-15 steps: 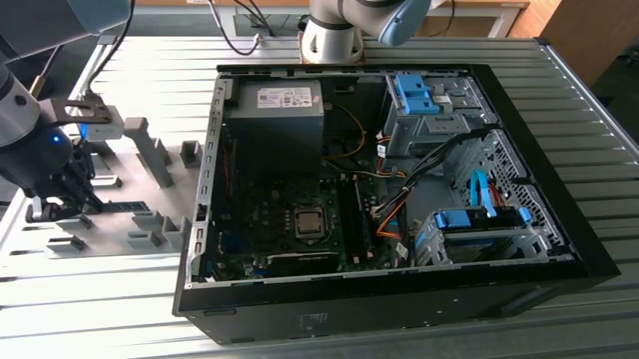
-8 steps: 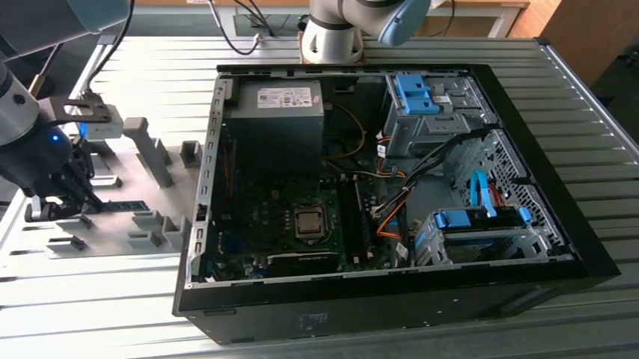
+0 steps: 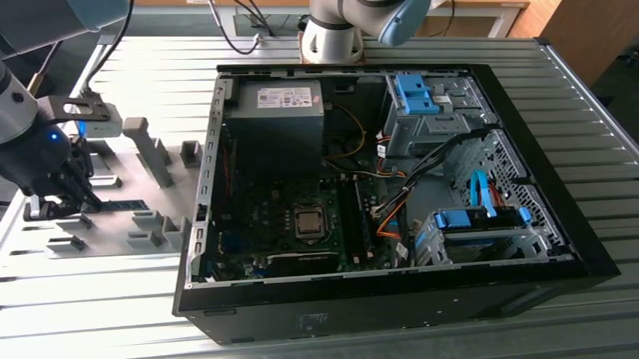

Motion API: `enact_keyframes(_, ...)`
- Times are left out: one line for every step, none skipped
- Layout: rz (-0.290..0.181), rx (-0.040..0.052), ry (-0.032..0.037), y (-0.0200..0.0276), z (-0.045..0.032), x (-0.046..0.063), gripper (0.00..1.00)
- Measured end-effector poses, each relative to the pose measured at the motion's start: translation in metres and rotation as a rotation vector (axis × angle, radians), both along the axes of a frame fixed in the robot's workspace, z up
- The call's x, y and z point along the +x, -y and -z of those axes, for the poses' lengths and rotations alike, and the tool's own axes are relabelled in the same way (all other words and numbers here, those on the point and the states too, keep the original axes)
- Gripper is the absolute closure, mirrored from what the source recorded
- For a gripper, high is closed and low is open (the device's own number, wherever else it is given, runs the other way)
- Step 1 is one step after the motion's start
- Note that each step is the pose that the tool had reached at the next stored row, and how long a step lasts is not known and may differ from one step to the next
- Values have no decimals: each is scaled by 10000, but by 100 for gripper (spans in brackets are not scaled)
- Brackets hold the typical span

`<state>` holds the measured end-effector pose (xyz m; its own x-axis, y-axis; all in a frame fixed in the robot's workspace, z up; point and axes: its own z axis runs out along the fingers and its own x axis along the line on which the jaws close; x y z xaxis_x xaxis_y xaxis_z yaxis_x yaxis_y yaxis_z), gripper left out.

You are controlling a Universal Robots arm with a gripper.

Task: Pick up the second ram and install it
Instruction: 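Pick up the second ram and move it above second insertion slot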

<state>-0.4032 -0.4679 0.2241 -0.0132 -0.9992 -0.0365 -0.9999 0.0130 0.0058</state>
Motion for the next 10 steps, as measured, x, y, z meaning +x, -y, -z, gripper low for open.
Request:
enact_keyframes(0, 1, 1, 0, -4, 0, 86)
enact_keyframes(0, 1, 1, 0, -7, 0, 86)
enact_keyframes(0, 1, 1, 0, -12, 0, 86)
enact_keyframes(0, 0, 1, 0, -17, 0, 86)
enact_keyframes(-1, 1, 1, 0, -20, 0, 86)
enact_keyframes(0, 2, 2, 0, -22, 0, 86)
enact_keyframes(0, 2, 2, 0, -25, 0, 86)
enact_keyframes(-1, 1, 2, 0, -28, 0, 86)
enact_keyframes(0, 1, 1, 0, -30, 0, 86)
enact_keyframes(-1, 1, 1, 0, -33, 0, 86)
